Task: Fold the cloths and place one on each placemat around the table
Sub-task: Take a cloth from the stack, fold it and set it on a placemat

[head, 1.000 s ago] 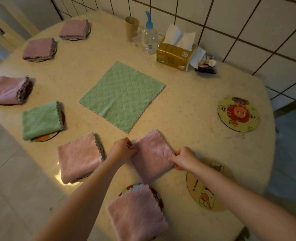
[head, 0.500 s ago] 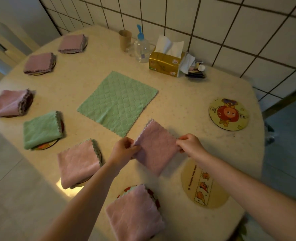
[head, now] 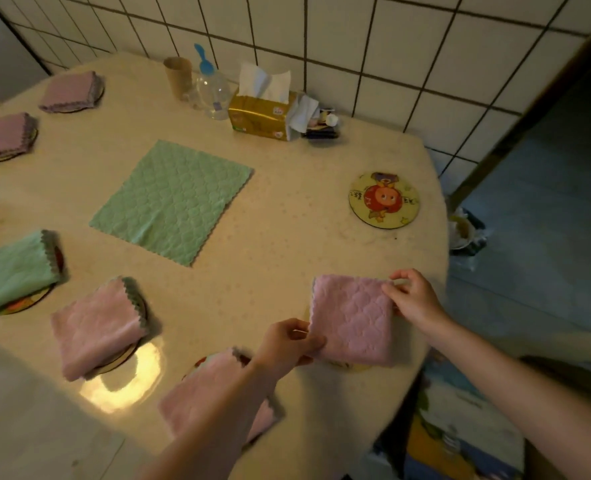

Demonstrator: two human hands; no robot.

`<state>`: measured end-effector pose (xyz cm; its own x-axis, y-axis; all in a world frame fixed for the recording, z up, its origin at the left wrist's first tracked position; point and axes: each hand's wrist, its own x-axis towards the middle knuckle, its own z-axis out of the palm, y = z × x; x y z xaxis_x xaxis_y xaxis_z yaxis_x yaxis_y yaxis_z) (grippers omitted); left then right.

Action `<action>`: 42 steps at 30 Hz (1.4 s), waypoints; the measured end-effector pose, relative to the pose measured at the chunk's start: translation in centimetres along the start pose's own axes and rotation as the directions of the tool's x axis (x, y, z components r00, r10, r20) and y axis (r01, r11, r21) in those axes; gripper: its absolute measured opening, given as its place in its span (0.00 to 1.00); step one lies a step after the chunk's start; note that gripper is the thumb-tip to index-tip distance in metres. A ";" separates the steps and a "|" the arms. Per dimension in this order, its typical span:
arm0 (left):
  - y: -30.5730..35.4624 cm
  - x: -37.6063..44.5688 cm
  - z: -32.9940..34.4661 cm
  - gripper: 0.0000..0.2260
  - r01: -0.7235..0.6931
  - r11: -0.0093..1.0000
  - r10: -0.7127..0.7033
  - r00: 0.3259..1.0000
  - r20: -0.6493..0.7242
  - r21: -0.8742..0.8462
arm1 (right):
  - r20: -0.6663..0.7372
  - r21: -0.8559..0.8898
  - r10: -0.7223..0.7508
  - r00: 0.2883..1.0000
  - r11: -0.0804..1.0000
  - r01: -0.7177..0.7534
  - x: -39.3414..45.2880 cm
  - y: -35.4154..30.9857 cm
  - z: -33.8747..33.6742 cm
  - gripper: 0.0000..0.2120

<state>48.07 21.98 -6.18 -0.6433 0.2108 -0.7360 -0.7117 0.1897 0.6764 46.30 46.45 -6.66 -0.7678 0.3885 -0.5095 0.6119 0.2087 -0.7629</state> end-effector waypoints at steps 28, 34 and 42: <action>-1.6 -0.6 1.2 0.27 -0.335 0.270 0.422 0.884 0.202 0.903 | 0.194 -0.767 -0.515 0.835 0.451 0.456 0.2 0.4 1.1 0.11; 0.5 -0.3 -2.8 0.24 -0.243 0.310 0.395 0.912 0.108 0.919 | 0.354 -0.702 -0.550 0.756 0.377 0.604 -0.3 -4.8 5.0 0.15; 3.8 1.7 -16.8 0.15 -0.130 0.398 0.448 0.892 -0.069 0.908 | 0.484 -0.646 -0.504 0.715 0.344 0.681 -0.5 -10.0 14.4 0.15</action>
<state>39.52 6.96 -5.31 -0.9116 0.2070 -0.3553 0.0566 0.9190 0.3902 37.88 31.27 -4.47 -0.9496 -0.2621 -0.1720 -0.1891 0.9165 -0.3525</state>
